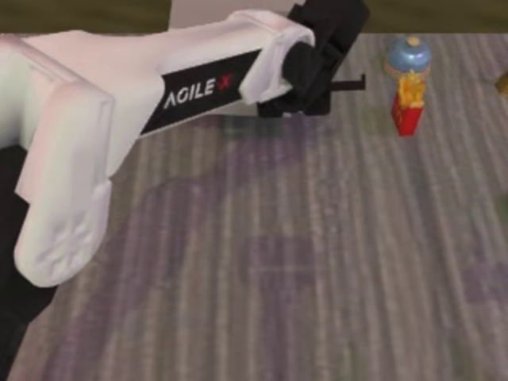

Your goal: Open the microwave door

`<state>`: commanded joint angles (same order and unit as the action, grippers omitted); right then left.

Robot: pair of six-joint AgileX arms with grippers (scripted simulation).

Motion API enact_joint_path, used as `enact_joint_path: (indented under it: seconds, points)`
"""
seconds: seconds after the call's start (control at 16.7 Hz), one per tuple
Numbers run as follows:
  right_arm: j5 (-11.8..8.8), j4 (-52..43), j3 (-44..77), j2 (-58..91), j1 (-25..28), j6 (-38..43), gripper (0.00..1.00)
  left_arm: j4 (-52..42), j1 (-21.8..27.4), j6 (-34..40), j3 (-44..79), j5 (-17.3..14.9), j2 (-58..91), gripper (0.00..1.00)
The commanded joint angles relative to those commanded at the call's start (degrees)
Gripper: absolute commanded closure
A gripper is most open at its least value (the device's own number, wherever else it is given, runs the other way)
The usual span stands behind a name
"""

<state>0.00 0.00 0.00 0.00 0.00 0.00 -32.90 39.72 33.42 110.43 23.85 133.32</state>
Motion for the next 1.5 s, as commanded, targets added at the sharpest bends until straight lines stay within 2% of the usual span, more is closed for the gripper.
enact_joint_path:
  seconds: [0.36, 0.72, 1.5]
  points:
    - [0.00, 0.00, 0.00, 0.00, 0.00, 0.00, 0.00, 0.22, 0.35, 0.13, -0.18, -0.40, 0.37, 1.00]
    - [0.00, 0.00, 0.00, 0.00, 0.00, 0.00, 0.00, 3.62, -0.20, -3.11, -5.55, -1.94, -3.14, 1.00]
    - [0.00, 0.00, 0.00, 0.00, 0.00, 0.00, 0.00, 3.65, -0.20, -3.14, -5.59, -1.96, -3.17, 1.00]
